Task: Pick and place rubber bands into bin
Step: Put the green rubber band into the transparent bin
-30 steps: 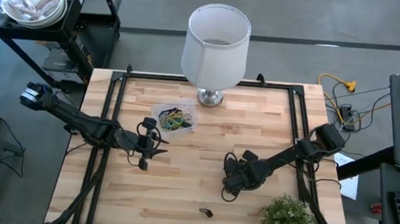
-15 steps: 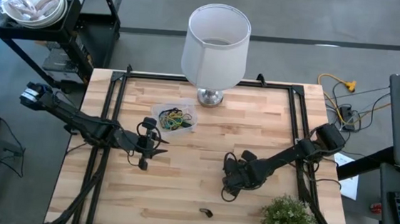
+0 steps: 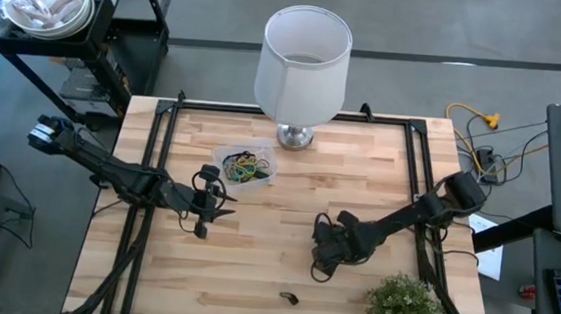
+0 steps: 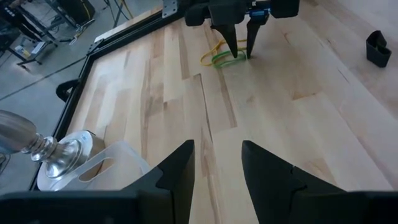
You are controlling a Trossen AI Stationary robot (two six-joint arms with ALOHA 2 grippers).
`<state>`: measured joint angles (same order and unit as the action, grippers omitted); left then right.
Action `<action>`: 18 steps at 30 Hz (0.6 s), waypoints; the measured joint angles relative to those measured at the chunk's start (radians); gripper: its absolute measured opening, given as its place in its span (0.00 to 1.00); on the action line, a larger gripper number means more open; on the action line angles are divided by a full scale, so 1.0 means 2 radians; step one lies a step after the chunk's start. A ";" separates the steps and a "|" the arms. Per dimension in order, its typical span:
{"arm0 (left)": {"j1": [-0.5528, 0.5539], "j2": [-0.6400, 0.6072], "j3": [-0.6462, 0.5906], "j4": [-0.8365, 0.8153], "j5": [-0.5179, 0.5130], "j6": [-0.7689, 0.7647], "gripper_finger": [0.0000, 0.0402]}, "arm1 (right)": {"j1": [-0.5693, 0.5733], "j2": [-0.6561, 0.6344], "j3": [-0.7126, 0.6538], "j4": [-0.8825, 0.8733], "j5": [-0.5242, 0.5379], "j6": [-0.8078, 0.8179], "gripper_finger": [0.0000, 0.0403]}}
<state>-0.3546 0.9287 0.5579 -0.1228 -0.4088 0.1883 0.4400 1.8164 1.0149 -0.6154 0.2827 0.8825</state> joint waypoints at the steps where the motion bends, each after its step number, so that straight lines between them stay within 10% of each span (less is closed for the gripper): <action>1: 0.000 0.000 0.000 0.000 0.000 0.000 0.29 | 0.000 -0.004 0.000 -0.001 -0.001 0.000 0.28; 18: 0.000 0.000 0.000 0.000 0.000 0.000 0.29 | 0.002 -0.023 -0.037 0.006 0.027 0.052 0.35</action>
<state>-0.3542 0.9287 0.5575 -0.1230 -0.4084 0.1875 0.4450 1.7695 0.9405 -0.6035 0.3362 0.9860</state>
